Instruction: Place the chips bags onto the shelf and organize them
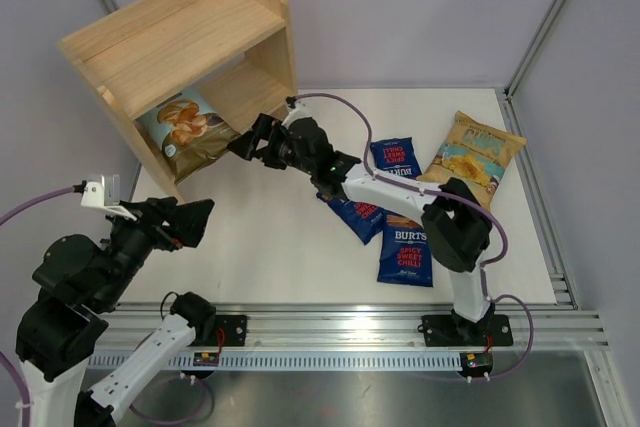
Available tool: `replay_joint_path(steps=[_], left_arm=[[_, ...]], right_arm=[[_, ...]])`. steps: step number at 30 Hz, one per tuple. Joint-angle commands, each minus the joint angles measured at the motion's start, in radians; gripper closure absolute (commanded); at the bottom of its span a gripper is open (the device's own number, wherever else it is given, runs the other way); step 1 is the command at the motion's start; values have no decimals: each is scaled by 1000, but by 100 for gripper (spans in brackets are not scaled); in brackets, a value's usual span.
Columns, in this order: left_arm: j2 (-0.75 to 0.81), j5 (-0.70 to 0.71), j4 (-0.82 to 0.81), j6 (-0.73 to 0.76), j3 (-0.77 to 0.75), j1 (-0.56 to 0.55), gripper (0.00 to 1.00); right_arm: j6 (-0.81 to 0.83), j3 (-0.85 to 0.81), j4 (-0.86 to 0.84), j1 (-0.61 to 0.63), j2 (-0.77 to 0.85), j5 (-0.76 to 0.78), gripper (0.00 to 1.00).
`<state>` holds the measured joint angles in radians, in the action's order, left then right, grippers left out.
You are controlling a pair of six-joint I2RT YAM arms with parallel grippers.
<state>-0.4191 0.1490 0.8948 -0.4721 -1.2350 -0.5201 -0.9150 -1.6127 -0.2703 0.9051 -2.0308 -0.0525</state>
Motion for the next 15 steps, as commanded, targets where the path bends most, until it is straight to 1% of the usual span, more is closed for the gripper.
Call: replay_joint_path(steps=[1, 2, 4, 6, 7, 8, 9, 10, 11, 12, 14, 15], left_arm=[[-27, -38, -50, -3, 14, -3, 1], [-36, -45, -50, -2, 20, -3, 1], [-44, -74, -62, 1, 34, -3, 1], [-50, -112, -75, 4, 55, -3, 1], [-52, -123, -82, 9, 65, -3, 1], [-55, -132, -86, 7, 75, -3, 1], [-63, -143, -98, 10, 92, -3, 1], [-69, -150, -102, 15, 103, -3, 1], [-76, -175, -106, 16, 111, -3, 1], [-82, -196, -117, 20, 127, -3, 1], [-107, -222, -128, 29, 144, -3, 1], [-115, -250, -141, 35, 164, -3, 1]], right_arm=[[77, 88, -34, -35, 171, 20, 1], [87, 112, -20, -47, 228, 20, 1], [105, 192, 37, -81, 286, 5, 1], [123, 282, 83, -150, 380, -14, 1], [134, 313, 141, -175, 414, -12, 1], [145, 345, 169, -233, 479, -9, 0], [156, 374, 198, -260, 515, -6, 1], [186, 429, 253, -293, 549, -4, 0], [208, 459, 266, -320, 617, -4, 1], [247, 485, 316, -387, 650, -3, 1], [268, 551, 408, -457, 746, 11, 1], [295, 597, 433, -551, 780, 11, 0]])
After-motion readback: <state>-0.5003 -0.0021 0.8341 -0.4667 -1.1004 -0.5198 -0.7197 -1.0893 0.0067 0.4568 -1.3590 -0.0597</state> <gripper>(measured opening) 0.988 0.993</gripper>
